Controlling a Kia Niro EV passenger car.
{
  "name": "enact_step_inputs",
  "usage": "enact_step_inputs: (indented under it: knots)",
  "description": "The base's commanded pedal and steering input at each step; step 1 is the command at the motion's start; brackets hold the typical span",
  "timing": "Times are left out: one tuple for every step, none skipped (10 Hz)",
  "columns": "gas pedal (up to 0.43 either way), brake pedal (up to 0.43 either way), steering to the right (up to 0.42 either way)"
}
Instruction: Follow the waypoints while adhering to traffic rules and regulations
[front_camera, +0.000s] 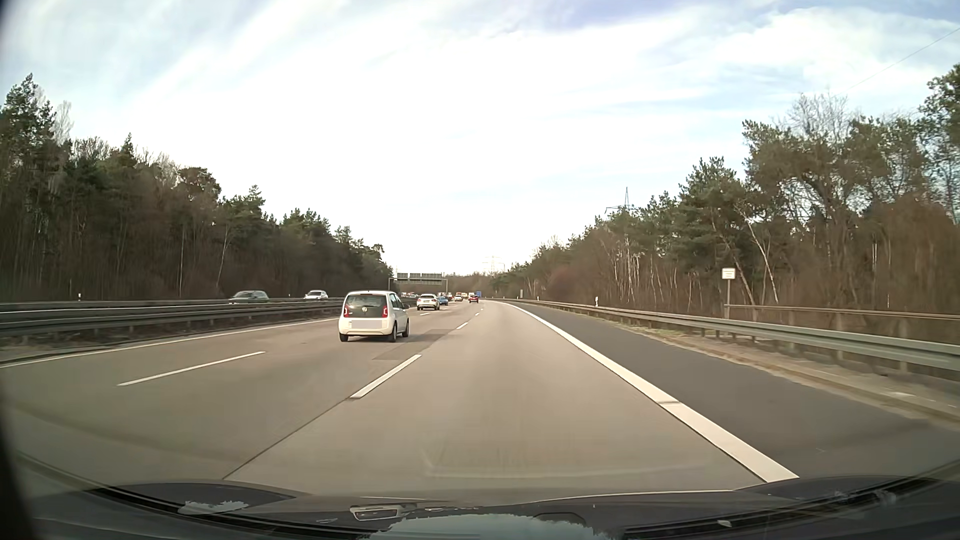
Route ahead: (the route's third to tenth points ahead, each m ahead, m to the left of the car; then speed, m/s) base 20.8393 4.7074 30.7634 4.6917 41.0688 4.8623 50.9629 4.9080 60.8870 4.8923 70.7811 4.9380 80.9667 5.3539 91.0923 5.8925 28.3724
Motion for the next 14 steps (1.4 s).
enact_step_inputs:
  knots:
    - [0.220, 0.000, -0.001]
    - [0.220, 0.000, -0.001]
    - [0.220, 0.000, -0.001]
    - [0.220, 0.000, -0.001]
    - [0.220, 0.000, -0.001]
    - [0.220, 0.000, -0.001]
    - [0.220, 0.000, -0.001]
    - [0.220, 0.000, -0.002]
    - [0.220, 0.000, -0.003]
    - [0.220, 0.000, -0.003]
    - [0.220, 0.000, -0.004]
    - [0.220, 0.000, -0.004]
    - [0.220, 0.000, -0.004]
    - [0.220, 0.000, -0.004]
